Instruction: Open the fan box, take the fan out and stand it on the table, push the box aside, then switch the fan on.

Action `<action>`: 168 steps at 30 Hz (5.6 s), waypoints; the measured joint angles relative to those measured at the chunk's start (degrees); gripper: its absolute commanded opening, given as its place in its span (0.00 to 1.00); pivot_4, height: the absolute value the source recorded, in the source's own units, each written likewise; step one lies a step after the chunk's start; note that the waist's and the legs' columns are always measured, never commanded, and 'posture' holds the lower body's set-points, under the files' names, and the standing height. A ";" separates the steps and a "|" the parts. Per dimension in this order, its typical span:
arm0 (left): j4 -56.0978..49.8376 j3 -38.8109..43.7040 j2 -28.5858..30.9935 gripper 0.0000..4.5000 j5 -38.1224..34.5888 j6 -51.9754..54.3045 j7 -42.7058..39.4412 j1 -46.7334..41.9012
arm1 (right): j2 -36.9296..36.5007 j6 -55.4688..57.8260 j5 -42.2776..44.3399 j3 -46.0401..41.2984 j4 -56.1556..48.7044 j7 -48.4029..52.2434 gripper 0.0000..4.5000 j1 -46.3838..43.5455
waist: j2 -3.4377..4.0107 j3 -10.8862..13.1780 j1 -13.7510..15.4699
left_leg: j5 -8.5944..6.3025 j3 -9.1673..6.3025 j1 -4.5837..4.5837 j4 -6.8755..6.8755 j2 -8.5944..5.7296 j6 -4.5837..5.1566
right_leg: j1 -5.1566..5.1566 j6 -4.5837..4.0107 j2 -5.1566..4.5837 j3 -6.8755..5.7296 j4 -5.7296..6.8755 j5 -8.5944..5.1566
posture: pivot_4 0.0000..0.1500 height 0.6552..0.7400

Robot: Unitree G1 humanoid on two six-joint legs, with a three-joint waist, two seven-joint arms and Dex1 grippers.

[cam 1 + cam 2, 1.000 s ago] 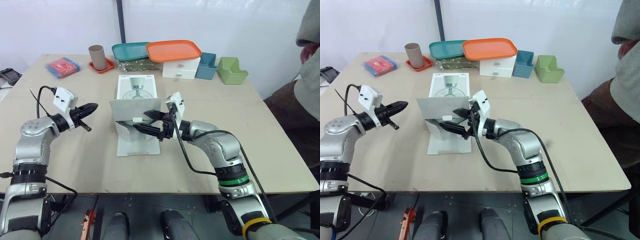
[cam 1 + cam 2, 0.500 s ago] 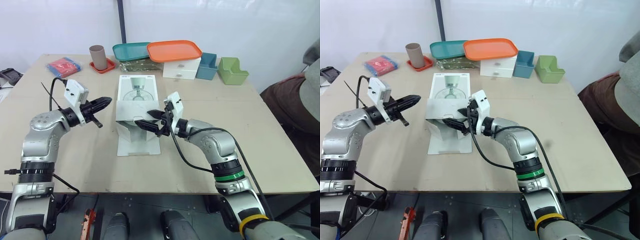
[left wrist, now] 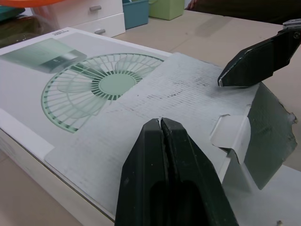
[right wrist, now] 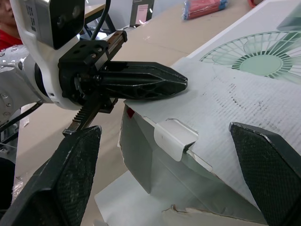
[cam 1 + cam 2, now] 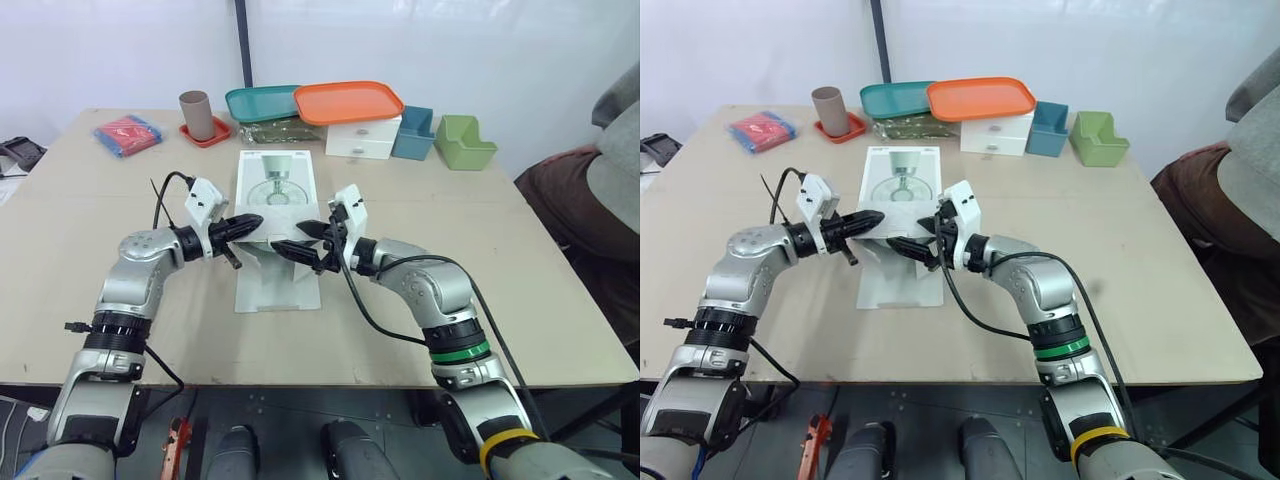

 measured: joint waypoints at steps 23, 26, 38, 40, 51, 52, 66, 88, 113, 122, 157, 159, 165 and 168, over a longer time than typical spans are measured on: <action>2.62 0.01 -0.18 0.00 3.18 -2.30 0.41 -1.36 | -6.00 8.25 -7.80 12.22 -10.97 -2.76 0.02 -4.34 | 0.00 -0.01 0.00 | 0.03 -0.01 0.05 0.00 0.00 0.04 | 0.02 -0.03 -0.01 0.00 0.01 0.02 | 1.00 1.00; 2.61 0.02 -0.26 0.00 3.18 -2.28 0.71 -1.34 | -7.37 8.25 -9.51 13.96 -10.94 -2.33 0.02 -3.90 | 0.00 -0.01 0.00 | 0.03 -0.01 0.05 0.00 0.00 0.04 | 0.01 -0.03 -0.01 0.00 0.01 0.03 | 1.00 1.00; 2.48 0.05 -1.70 0.00 3.16 -2.31 1.44 -1.22 | -11.99 9.03 -13.34 16.01 -13.06 -2.08 0.02 -3.59 | -0.02 -0.02 0.23 | 0.03 -0.01 0.08 0.06 -0.03 0.04 | 0.12 0.01 -0.05 -0.01 -0.01 0.05 | 1.00 1.00; 2.44 0.05 -1.77 0.00 3.16 -2.32 1.43 -1.15 | -14.12 10.00 -13.32 15.80 -14.99 -1.45 0.02 -2.76 | -0.01 -0.02 0.22 | 0.03 -0.01 0.09 0.06 -0.03 0.04 | 0.11 0.01 -0.05 -0.01 -0.01 0.05 | 1.00 1.00; 2.41 0.19 -1.78 0.00 3.18 -2.84 1.38 -0.80 | -18.56 7.19 -15.98 16.14 -12.69 0.84 0.02 -1.18 | -0.01 -0.01 0.09 | 0.03 -0.01 0.16 0.04 -0.03 0.04 | 0.13 -0.02 -0.04 -0.01 -0.01 0.05 | 1.00 1.00; 2.26 0.25 -1.76 0.00 3.18 -3.01 1.41 -0.60 | -18.53 5.61 -17.13 16.33 -10.55 0.68 0.02 -1.17 | -0.01 -0.01 0.08 | 0.03 -0.01 0.16 0.04 -0.03 0.04 | 0.13 -0.02 -0.04 -0.01 -0.02 0.04 | 1.00 1.00; -1.67 1.07 -0.54 0.00 3.11 -1.63 1.51 1.92 | -9.25 -5.96 -24.27 15.64 8.49 -2.75 0.02 -4.14 | -0.01 -0.01 -0.18 | 0.03 0.00 0.17 -0.01 0.00 0.04 | 0.10 -0.04 -0.01 0.00 -0.01 0.04 | 1.00 1.00; -2.74 2.19 2.20 0.00 2.74 -0.97 1.45 3.49 | -7.00 -5.69 -23.95 13.17 4.42 1.78 0.02 -2.67 | 0.00 -0.01 -0.30 | 0.03 0.00 0.20 -0.01 0.01 0.04 | 0.10 -0.06 0.01 0.00 0.00 0.06 | 1.00 1.00; -1.13 1.93 2.35 0.00 3.61 -2.37 1.03 2.69 | -10.41 -3.23 -21.09 12.89 -5.27 7.01 0.02 2.33 | 0.00 -0.01 -0.22 | 0.03 0.00 0.20 -0.03 0.00 0.04 | 0.12 -0.04 0.00 0.00 0.00 0.02 | 1.00 1.00; -1.22 2.04 2.33 0.00 3.62 -3.03 1.32 3.30 | -12.41 -1.85 -10.97 9.52 -15.92 13.99 0.02 5.10 | 0.00 -0.01 -0.27 | 0.03 -0.01 0.29 0.01 0.00 0.04 | 0.15 -0.20 0.00 0.00 0.00 0.05 | 1.00 1.00; -15.89 2.30 11.58 0.00 -4.12 6.95 -10.04 12.01 | -2.98 -4.20 -17.32 7.23 4.35 -0.98 0.02 -6.33 | 0.02 0.00 -0.49 | 0.04 0.00 0.18 -0.08 0.05 0.03 | 0.02 -0.18 0.00 -0.05 0.00 0.03 | 1.00 1.00; -17.91 2.02 12.97 0.00 -4.31 7.67 -11.98 12.78 | -2.82 -4.20 -17.52 7.23 4.35 -1.18 0.02 -6.27 | 0.02 0.00 -0.43 | 0.04 0.00 0.18 -0.08 0.05 0.04 | 0.04 -0.37 -0.01 -0.05 0.00 -0.08 | 1.00 1.00; -18.61 -0.05 13.57 0.00 -3.07 7.79 -12.51 11.89 | -2.28 -4.46 -17.87 7.23 4.17 -1.23 0.02 -5.91 | 0.02 0.00 -0.40 | 0.05 0.01 0.18 -0.06 0.04 0.04 | 0.05 -0.36 -0.02 -0.05 0.00 -0.07 | 1.00 1.00; -18.30 -0.92 13.68 0.00 -1.68 6.89 -12.54 11.01 | -2.17 -4.61 -17.87 7.22 4.08 -1.21 0.02 -5.80 | 0.02 0.00 -0.41 | 0.05 0.00 0.19 -0.07 0.05 0.04 | 0.04 -0.31 -0.01 -0.05 0.00 -0.05 | 1.00 1.00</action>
